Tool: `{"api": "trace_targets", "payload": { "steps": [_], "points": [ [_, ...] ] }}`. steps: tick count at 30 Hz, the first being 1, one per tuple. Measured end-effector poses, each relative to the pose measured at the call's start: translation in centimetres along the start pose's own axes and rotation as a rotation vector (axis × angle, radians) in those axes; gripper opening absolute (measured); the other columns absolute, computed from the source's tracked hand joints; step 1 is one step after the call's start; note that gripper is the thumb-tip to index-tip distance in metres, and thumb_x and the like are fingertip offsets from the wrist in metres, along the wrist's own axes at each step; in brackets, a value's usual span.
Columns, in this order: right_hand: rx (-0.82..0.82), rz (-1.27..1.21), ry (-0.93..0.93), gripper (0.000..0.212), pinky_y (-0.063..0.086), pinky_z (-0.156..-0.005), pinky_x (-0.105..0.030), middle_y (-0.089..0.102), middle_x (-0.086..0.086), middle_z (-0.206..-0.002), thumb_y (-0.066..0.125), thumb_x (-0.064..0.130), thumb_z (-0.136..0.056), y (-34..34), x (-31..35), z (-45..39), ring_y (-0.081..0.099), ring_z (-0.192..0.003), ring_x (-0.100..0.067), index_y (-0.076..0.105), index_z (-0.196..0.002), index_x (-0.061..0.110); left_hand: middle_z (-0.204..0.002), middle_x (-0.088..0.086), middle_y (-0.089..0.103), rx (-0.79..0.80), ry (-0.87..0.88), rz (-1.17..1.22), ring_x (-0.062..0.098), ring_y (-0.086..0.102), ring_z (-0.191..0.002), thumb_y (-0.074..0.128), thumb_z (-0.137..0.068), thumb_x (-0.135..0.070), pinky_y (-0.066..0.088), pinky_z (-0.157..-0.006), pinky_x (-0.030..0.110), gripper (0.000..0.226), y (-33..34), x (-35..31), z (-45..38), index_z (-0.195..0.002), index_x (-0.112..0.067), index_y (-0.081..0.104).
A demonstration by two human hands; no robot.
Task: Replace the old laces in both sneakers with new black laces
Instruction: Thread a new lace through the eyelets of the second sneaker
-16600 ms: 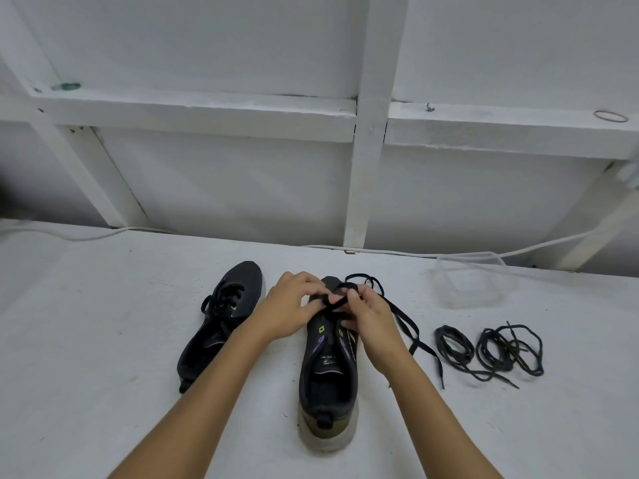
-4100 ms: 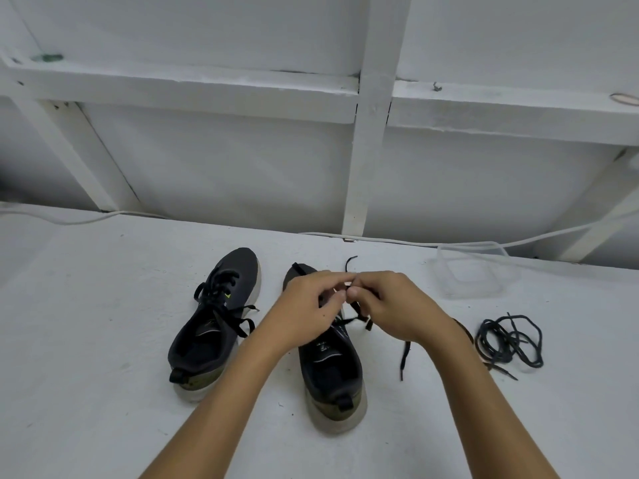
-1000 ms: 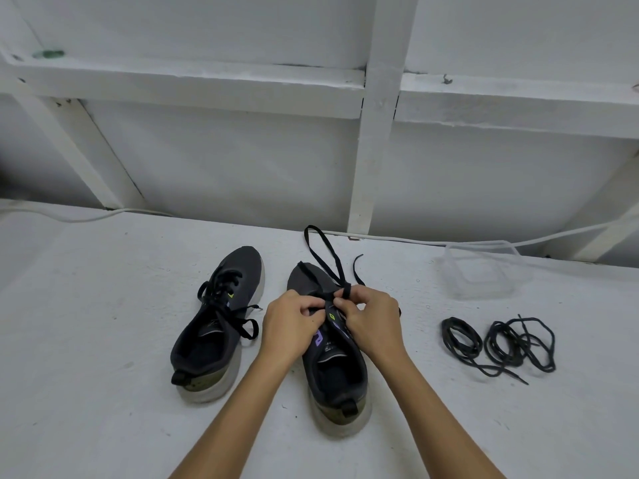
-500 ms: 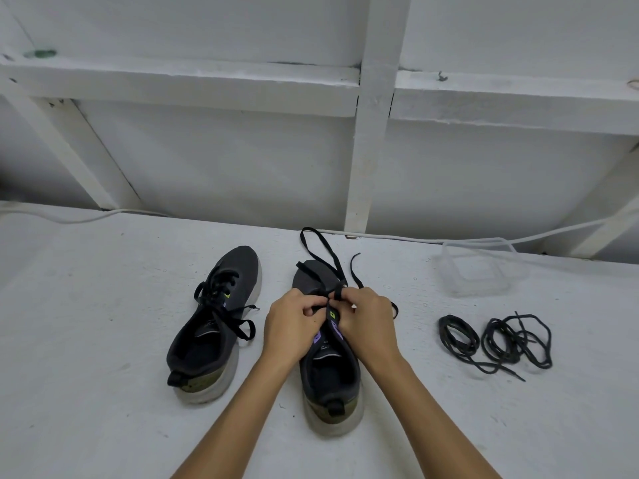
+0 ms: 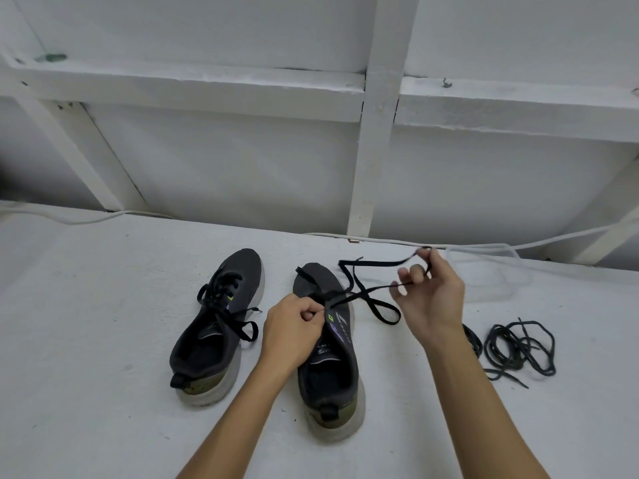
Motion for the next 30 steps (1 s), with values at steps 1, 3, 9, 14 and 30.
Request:
{"api": "trace_targets", "payload": {
  "steps": [1, 3, 9, 14, 30],
  "points": [
    [0.002, -0.027, 0.028, 0.028, 0.039, -0.07, -0.034, 0.044, 0.002, -0.063, 0.053, 0.03, -0.096, -1.1, -0.6, 0.2, 0.06, -0.076, -0.018, 0.056, -0.07, 0.019, -0.084, -0.008, 0.061, 0.001, 0.0, 0.003, 0.006, 0.059, -0.078, 0.069, -0.088, -0.028, 0.041, -0.066, 0.014, 0.008, 0.1, -0.1, 0.0, -0.083, -0.029, 0.075],
    [-0.046, -0.049, 0.1, 0.035, 0.039, -0.073, -0.038, 0.045, 0.0, -0.063, 0.05, 0.029, -0.094, -3.2, -2.1, 0.7, 0.061, -0.075, -0.021, 0.044, -0.061, 0.019, -0.085, -0.008, 0.06, 0.006, 0.003, 0.003, 0.006, 0.058, -0.077, 0.07, -0.088, -0.028, 0.045, -0.069, 0.017, 0.008, 0.2, -0.2, 0.0, -0.082, -0.03, 0.075],
    [-0.254, 1.015, 0.067, 0.042, 0.054, -0.074, -0.039, 0.072, -0.007, -0.087, 0.054, 0.048, -0.1, -4.5, -3.5, 2.0, 0.068, -0.087, -0.027, 0.063, -0.102, 0.007, -0.086, -0.01, 0.057, -0.015, 0.064, -0.112, 0.004, 0.055, -0.076, 0.069, -0.089, -0.029, 0.035, -0.06, 0.009, 0.008, 0.6, -0.7, 0.1, -0.084, -0.029, 0.075],
    [-0.108, 1.514, -0.017, 0.065, 0.043, -0.076, -0.032, 0.063, 0.002, -0.101, 0.067, 0.074, -0.076, -0.9, -3.8, 4.1, 0.06, -0.095, -0.018, 0.055, -0.105, 0.018, -0.089, -0.011, 0.058, -0.037, 0.05, -0.139, 0.003, 0.055, -0.076, 0.068, -0.089, -0.027, 0.032, -0.058, 0.007, 0.009, 0.3, -0.9, 0.0, -0.084, -0.028, 0.075],
    [0.056, 1.242, -0.337, 0.017, 0.042, -0.062, -0.019, 0.065, 0.007, -0.072, 0.056, 0.024, -0.099, -0.9, -6.7, 6.3, 0.059, -0.07, -0.008, 0.064, -0.084, 0.024, -0.1, 0.007, 0.072, 0.28, -0.07, 0.541, 0.015, 0.067, -0.101, 0.069, -0.092, -0.016, 0.054, -0.097, 0.039, 0.007, -2.8, -0.8, 0.2, -0.085, -0.014, 0.068]
  ]
}}
Point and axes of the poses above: each hand's wrist, its own z-axis away from the middle knuckle, its own y-axis out of the palm, x = y × z, the point moved 4 cm from there along -z, towards the middle knuckle
